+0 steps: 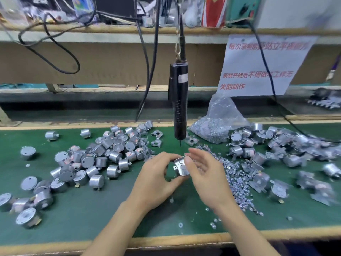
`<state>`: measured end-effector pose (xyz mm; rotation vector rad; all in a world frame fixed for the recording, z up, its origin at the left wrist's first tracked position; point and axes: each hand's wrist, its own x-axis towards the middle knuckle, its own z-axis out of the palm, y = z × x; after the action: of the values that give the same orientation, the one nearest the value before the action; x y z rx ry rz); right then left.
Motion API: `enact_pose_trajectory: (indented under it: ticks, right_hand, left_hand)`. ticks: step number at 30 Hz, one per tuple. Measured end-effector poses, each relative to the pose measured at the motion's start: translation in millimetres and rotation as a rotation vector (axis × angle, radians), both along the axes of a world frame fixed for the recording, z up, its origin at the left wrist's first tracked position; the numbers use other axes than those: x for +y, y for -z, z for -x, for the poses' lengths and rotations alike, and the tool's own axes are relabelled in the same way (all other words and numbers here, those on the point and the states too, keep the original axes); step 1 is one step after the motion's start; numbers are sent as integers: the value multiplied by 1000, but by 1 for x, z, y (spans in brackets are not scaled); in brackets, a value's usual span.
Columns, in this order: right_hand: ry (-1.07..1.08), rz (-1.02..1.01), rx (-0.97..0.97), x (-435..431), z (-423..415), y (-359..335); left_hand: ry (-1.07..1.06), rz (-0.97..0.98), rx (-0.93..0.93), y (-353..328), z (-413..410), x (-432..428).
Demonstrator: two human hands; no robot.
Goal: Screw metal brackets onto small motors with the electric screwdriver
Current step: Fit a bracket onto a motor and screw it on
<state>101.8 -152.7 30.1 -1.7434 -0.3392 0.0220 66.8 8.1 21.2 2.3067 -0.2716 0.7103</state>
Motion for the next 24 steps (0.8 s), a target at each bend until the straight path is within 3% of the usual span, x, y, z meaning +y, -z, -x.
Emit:
enact_pose_trajectory:
  ticks: [3,7,12,14,17,24]
  right_hand:
    - [-51,-119,165,-15,4,-1]
    - [-13,-433,403,-45,-3,-13]
    - [279,-1154,559,-104,-42,-56]
    - [359,-1322,562,-120,-55,-66]
    - [313,-1184,554,-117,-61,-64]
    - [90,-464,390,-27,-45,-49]
  left_hand:
    - [20,40,-50,-11,-6,-17]
    - [49,72,6,-17,-16,-39]
    - [41,98,132,-17,-29,-54]
    - [25,66,184,-14,-32,-55]
    - [-17,32,237,-8,-32,-53]
    - [-311,-20,313,8,-19,-21]
